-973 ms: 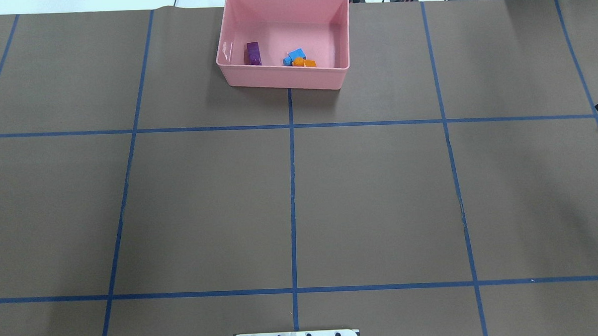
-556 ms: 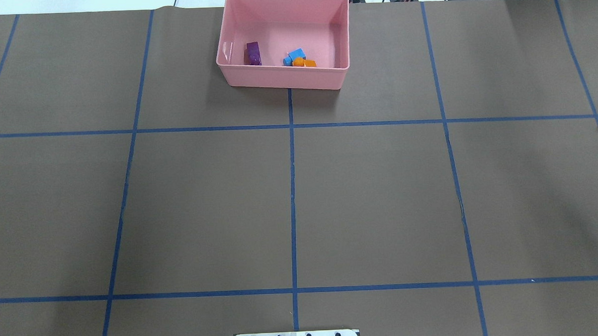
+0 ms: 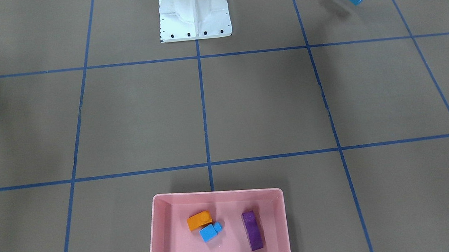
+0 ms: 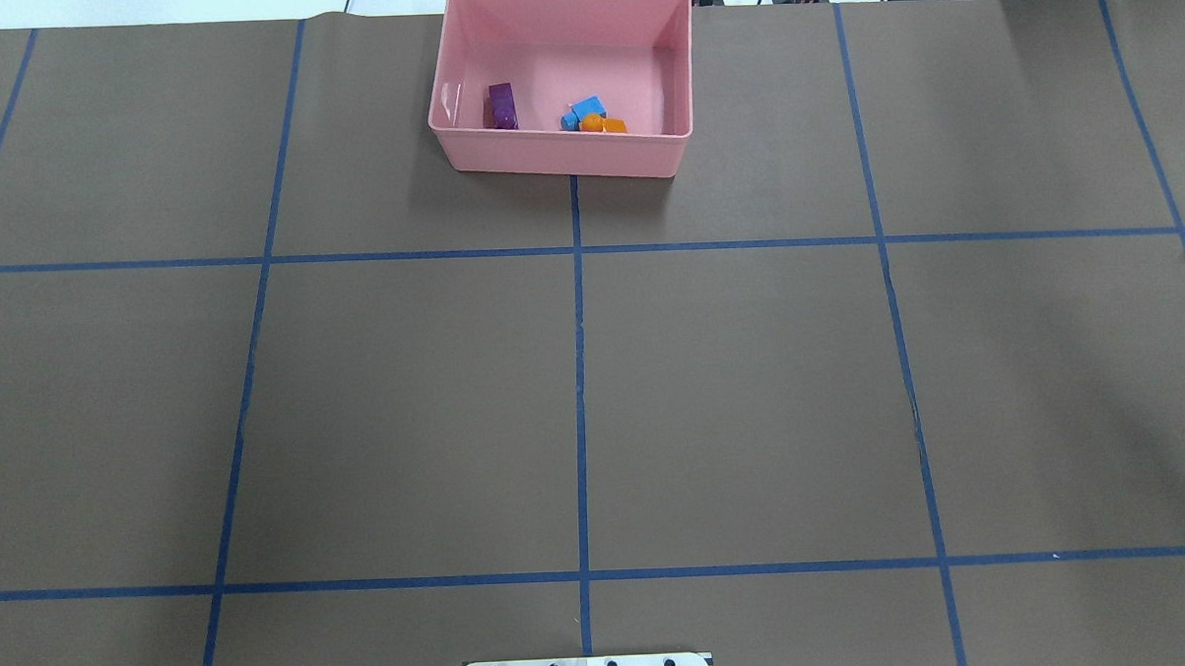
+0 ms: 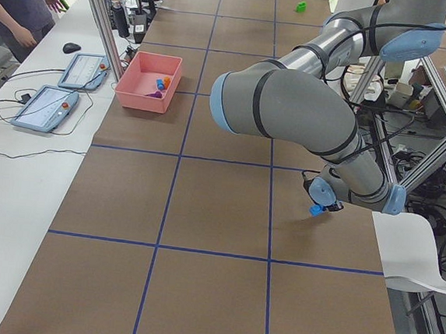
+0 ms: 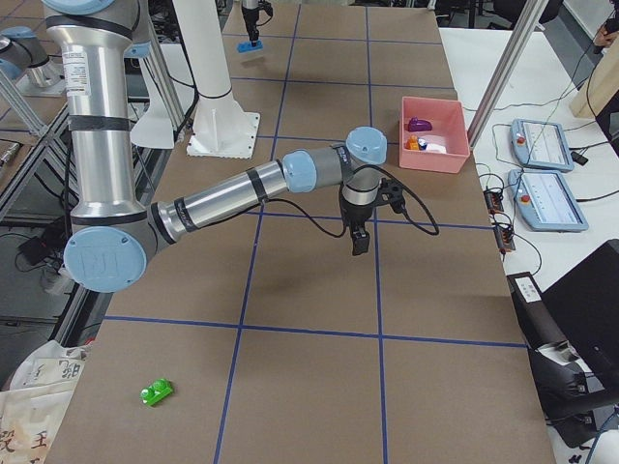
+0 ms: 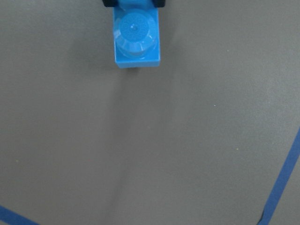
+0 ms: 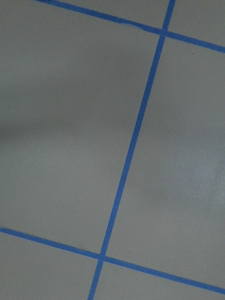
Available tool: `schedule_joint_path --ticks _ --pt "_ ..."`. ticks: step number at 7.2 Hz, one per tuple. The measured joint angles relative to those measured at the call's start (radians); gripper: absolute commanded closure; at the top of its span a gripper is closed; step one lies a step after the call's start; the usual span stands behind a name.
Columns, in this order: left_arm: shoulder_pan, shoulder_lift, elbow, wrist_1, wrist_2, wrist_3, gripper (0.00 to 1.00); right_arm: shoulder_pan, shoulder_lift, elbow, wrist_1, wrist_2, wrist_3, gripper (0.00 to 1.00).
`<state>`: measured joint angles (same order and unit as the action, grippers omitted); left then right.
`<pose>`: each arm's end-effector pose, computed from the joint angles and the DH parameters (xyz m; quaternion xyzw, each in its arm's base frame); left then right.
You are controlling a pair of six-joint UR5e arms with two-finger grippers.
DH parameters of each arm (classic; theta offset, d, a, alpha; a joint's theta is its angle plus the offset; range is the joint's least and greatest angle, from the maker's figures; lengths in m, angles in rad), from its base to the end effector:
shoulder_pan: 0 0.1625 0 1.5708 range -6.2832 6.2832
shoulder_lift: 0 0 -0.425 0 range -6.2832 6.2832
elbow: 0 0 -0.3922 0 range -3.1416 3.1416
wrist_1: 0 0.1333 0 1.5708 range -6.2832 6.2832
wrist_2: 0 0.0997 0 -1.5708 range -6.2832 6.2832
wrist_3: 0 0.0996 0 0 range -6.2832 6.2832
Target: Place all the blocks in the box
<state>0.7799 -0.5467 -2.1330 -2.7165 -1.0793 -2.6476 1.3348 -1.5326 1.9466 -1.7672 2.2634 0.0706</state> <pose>0.2127 -0.0432 0.5633 -0.1230 0.3784 -0.2158 0.8917 -0.0466 -0.4919 0.4827 0.0494 -0.3491 -0.1140 0.9288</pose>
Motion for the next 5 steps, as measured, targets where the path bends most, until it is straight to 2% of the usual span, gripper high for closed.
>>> schedule_joint_path --ticks 5 --pt "-0.087 0.005 -0.113 -0.027 0.016 0.004 1.00 0.000 0.002 -0.005 0.001 -0.009 0.000 0.00"
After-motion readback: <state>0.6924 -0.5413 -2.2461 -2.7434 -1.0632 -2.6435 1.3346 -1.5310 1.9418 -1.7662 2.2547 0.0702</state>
